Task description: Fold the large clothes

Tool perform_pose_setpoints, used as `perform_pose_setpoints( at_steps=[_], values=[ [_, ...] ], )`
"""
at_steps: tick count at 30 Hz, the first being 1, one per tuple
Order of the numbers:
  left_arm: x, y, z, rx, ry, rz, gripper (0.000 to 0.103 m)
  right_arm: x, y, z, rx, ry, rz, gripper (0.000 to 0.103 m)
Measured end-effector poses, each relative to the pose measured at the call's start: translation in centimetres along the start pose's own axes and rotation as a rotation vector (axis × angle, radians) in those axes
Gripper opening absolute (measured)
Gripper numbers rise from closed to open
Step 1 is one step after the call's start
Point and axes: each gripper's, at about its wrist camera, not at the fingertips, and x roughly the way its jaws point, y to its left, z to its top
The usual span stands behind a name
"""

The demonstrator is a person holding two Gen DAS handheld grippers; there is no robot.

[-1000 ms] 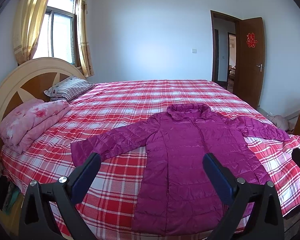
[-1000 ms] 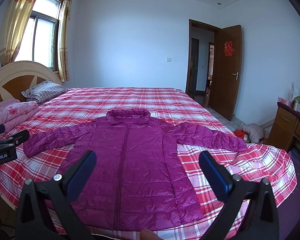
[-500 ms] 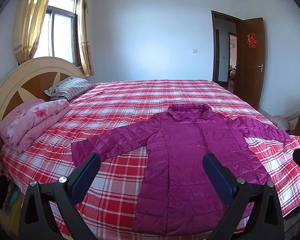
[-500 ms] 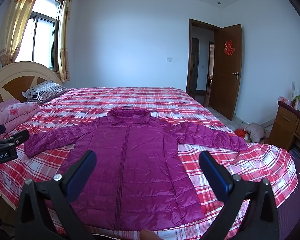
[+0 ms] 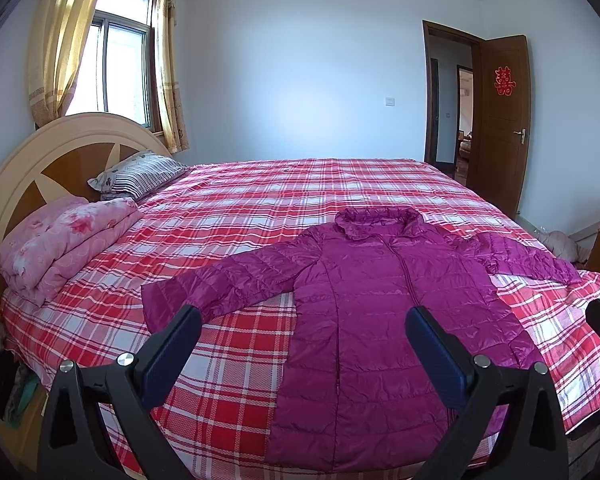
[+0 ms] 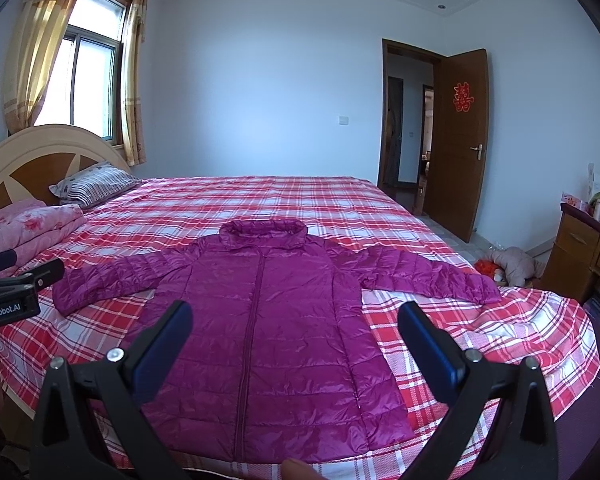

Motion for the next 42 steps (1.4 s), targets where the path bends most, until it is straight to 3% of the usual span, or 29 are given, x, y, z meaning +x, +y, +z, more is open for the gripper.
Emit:
perform_pose_setpoints(
  at_steps=[12, 20, 24, 31, 36, 42],
  values=[
    [1.9, 0.2, -1.0, -0.003, 0.031, -0.003, 0.102, 0.9, -0.9, -0.6, 0.015, -0.003, 0.056, 0.103],
    [6.5, -0.1, -2.4, -0.004, 0.088, -0.047, 0.102, 7.5, -5.3, -3.3, 0.153, 0.178, 0.125, 0.103],
    [11.3, -0.5, -2.2, -0.018, 0.119, -0.049, 0.102, 12.5, -9.7, -5.6, 0.2, 0.297, 0.017, 0.103],
    [20.2, -2.4, -1.4, 0.024, 0.149, -0.013, 0.102, 18.8, -20.5, -6.7, 0.372, 0.381, -0.123, 0.1],
    [25.2, -3.0, -0.8, 0.043, 0.151, 0.006, 0.102, 21.6, -27.2, -5.7, 0.48, 0.394, -0.233, 0.091],
    [30.1, -2.8, -0.3, 0.051, 0.181, 0.072, 0.102, 23.9, -35.1, -2.9, 0.556, 0.369, -0.404, 0.087]
  ],
)
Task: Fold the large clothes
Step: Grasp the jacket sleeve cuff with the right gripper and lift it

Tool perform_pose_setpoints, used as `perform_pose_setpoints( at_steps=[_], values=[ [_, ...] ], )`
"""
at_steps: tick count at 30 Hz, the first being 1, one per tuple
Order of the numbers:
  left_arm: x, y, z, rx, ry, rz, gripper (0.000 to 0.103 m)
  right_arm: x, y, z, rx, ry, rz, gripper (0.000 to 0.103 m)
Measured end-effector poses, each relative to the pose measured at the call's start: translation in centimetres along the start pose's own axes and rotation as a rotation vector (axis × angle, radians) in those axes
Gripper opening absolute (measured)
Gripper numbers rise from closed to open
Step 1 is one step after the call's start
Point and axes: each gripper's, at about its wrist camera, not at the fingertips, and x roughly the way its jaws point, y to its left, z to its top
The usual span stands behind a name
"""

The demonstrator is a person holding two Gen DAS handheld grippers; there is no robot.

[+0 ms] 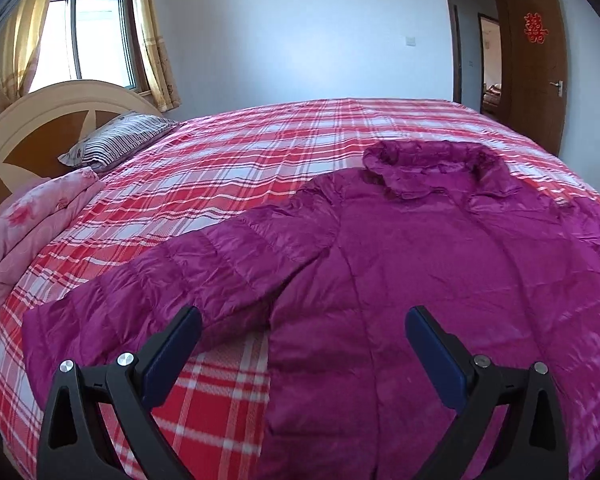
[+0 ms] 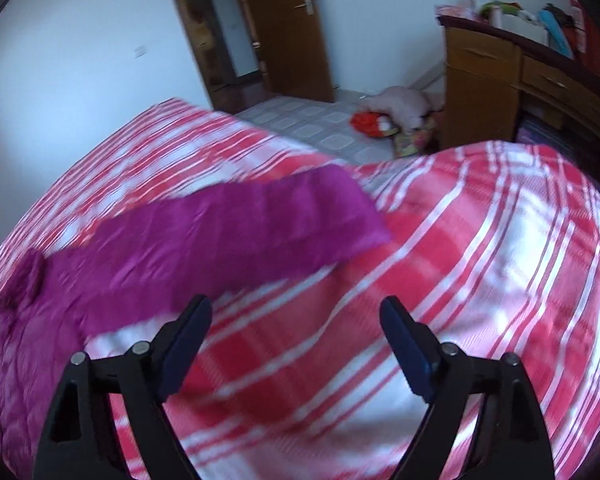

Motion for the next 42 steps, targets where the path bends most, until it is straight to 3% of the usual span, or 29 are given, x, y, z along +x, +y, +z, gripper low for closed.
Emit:
perform_pose_setpoints(
  at_steps=[6, 11, 13, 16, 23, 32, 42],
  values=[
    [3.5, -0.2, 0.3, -0.003, 0.059, 0.023, 0.102, 4.6, -0.8, 3.6, -0.004, 0.048, -0.088, 0.081],
    [5.4, -0.2, -0.7, -0.013, 0.114, 0.007, 0.102, 7.0, 0.1, 3.8, -0.079, 0.096, -0.111, 0.07],
    [5.8, -0.2, -0.8, -0.018, 0.121, -0.004, 0.102, 7.3, 0.2, 3.6, -0.12, 0.117, -0.113, 0.042],
    [5.9, -0.3, -0.8, -0.02, 0.119, -0.015, 0.102, 7.4, 0.2, 3.5, -0.134, 0.138, -0.068, 0.022],
    [5.8, -0.4, -0.9, -0.018, 0.113, -0.032, 0.102, 2.4, 3.6, 5.3, -0.243, -0.036, -0.097, 0.016],
    [5.8, 0.3, -1.0, -0.054, 0.111, -0.058, 0.102, -6.1, 13.2, 7.5, -0.468, -0.301, -0.061, 0.016],
    [6.0, 0.6, -1.2, -0.074, 0.121, -0.083, 0.102, -11.3, 25.1, 2.6, -0.755, -0.451, 0.069, 0.016]
  ],
)
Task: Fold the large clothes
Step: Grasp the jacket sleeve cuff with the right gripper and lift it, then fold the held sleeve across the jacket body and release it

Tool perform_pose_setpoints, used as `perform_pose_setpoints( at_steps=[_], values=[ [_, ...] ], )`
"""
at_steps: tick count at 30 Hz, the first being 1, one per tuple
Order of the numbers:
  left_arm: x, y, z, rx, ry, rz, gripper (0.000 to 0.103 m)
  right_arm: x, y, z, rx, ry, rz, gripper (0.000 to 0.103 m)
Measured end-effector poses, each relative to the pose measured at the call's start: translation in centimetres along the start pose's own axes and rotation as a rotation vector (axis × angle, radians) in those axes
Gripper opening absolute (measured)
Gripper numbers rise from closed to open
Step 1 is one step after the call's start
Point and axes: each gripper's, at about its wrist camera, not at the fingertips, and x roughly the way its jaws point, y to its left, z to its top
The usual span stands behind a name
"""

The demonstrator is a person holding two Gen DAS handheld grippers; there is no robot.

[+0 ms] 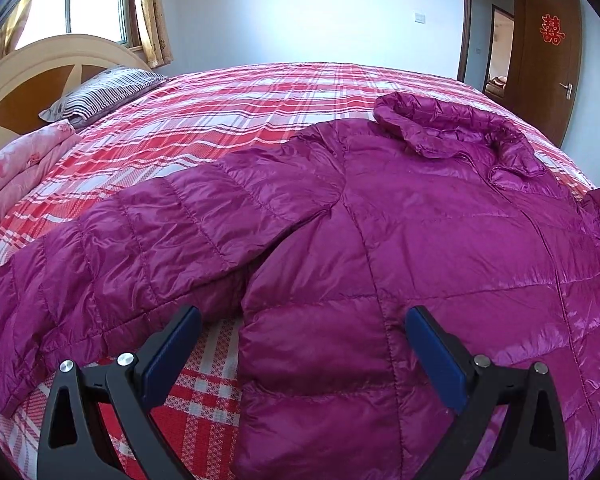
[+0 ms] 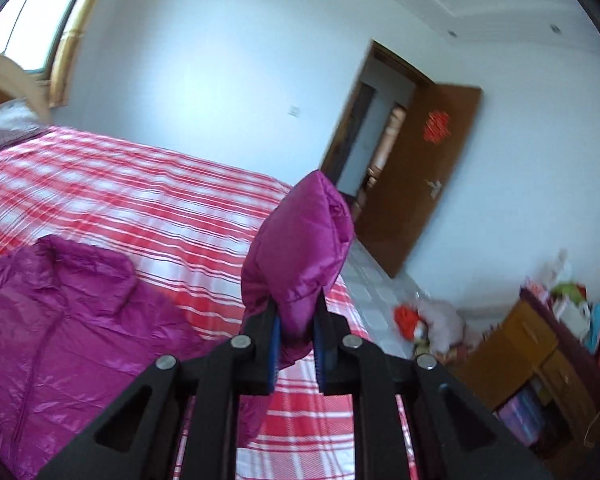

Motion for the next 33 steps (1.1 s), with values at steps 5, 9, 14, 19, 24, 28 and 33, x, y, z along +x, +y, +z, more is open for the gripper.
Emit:
perform_pose_setpoints(
  at_steps=[5, 9, 14, 19, 24, 28, 33],
  values=[
    [0.1, 0.1, 0.0, -0.009, 0.005, -0.011, 0.102, -0.8, 5.8, 0.5, -0.094, -0.03, 0.098, 0.016],
    [0.1, 0.2, -0.1, -0.01, 0.005, -0.014, 0.102, -0.6, 10.7, 0.4, -0.151, -0.039, 0.158, 0.016],
    [0.1, 0.3, -0.2, -0.017, 0.003, -0.016, 0.102, -0.2, 16.9, -0.7, -0.209, -0.029, 0.238, 0.016],
    [0.1, 0.3, -0.3, -0.017, 0.005, -0.01, 0.102, 0.7, 22.1, -2.3, -0.221, 0.002, 0.324, 0.016],
    [0.3, 0.0, -0.2, -0.007, 0.011, 0.002, 0.102, 1.9, 26.1, -4.4, -0.208, 0.051, 0.398, 0.016],
    [0.2, 0.0, -0.2, -0.005, 0.015, 0.003, 0.102, 2.9, 27.5, -5.9, -0.166, 0.107, 0.492, 0.06],
    [-1.2, 2.6, 0.6, -0.055, 0.001, 0.039, 0.102, 1.5, 25.7, -5.9, -0.07, 0.149, 0.625, 0.075]
  ],
)
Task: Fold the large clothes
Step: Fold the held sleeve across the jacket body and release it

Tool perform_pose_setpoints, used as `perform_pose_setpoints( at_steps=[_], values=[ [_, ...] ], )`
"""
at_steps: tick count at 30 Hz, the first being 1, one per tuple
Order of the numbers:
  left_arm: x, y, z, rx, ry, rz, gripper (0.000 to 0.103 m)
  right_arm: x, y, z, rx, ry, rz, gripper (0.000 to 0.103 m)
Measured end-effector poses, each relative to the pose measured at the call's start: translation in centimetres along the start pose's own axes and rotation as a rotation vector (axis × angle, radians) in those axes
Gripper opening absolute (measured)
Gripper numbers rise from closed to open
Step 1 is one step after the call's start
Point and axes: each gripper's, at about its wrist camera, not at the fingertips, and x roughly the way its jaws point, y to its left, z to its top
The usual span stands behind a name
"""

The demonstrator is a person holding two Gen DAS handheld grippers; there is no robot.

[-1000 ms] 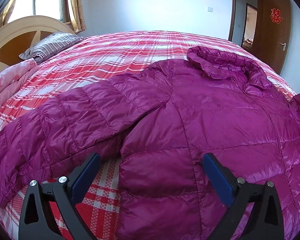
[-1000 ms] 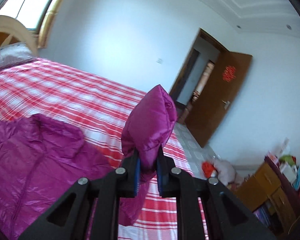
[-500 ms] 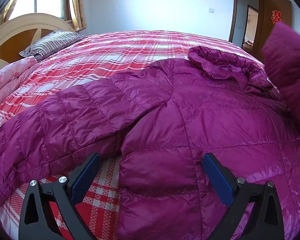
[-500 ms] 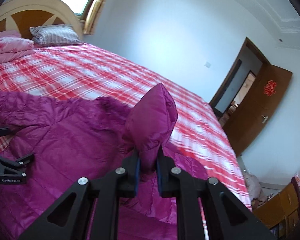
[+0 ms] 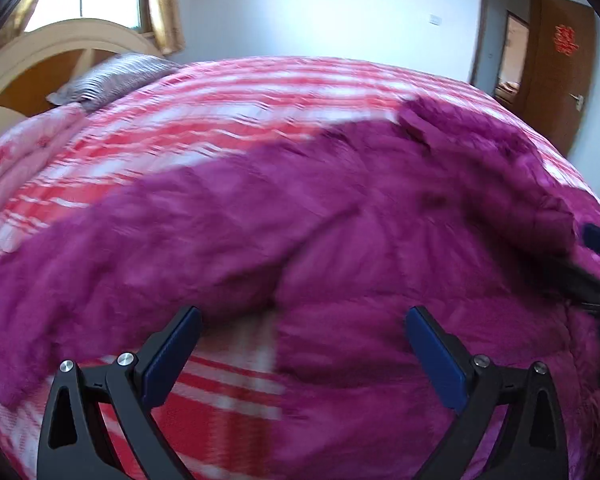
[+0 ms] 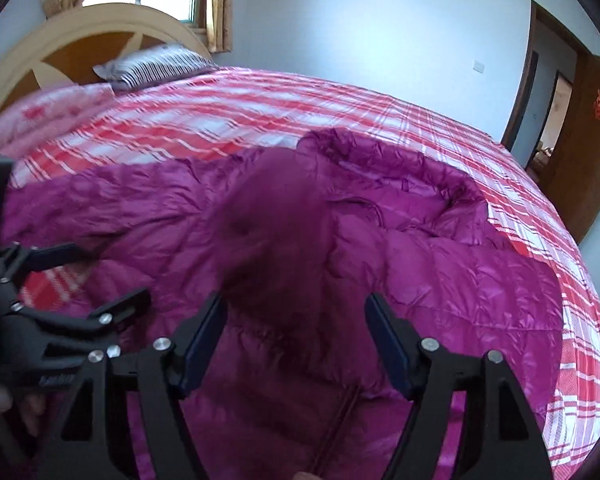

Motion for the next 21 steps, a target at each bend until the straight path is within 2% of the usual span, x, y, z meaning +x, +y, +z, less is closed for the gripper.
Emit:
perform_pose_setpoints(
  at_steps=[3, 5, 6, 8, 9, 11, 14, 16, 18, 21],
  values=[
    [-2.5, 1.4, 1.8, -0.037, -0.083, 0.033, 0.102, -4.1, -1.8, 0.1, 0.042, -0.077, 0.065, 0.075],
    [-4.3, 1.2, 3.3, -0.056, -0.14, 0.018, 0.102, -6.2, -3.8, 0.2, 0.09, -0.124, 0.067, 0.075],
    [-4.9, 0.8, 4.0, -0.061, -0.157, -0.001, 0.102, -6.6, -4.8, 0.5, 0.11, -0.141, 0.057, 0.075],
    [-5.6, -1.7, 5.4, -0.038, -0.175, -0.067, 0.102, -6.7, -7.5, 0.8, 0.155, -0.157, -0.066, 0.075],
    [-5.3, -3.1, 5.9, -0.018, -0.168, -0.091, 0.102, -6.0, -8.8, 1.2, 0.173, -0.151, -0.119, 0.074],
    [-3.7, -6.2, 6.8, 0.026, -0.143, -0.133, 0.102, -4.3, -11.1, 1.3, 0.222, -0.152, -0.172, 0.068],
    [0.1, -10.1, 6.9, 0.094, -0.118, -0.083, 0.102, -0.2, -14.7, 0.9, 0.29, -0.088, -0.236, 0.067],
    [3.2, -12.1, 6.5, 0.135, -0.079, -0.05, 0.102, 2.3, -16.6, 0.0, 0.321, -0.038, -0.256, 0.066],
    [5.2, -13.1, 5.9, 0.159, -0.039, -0.028, 0.102, 4.2, -18.1, -1.1, 0.353, 0.029, -0.241, 0.063],
    [7.3, -13.7, 5.7, 0.175, 0.047, -0.046, 0.102, 5.4, -19.7, -2.5, 0.408, 0.087, -0.212, 0.059]
  ],
)
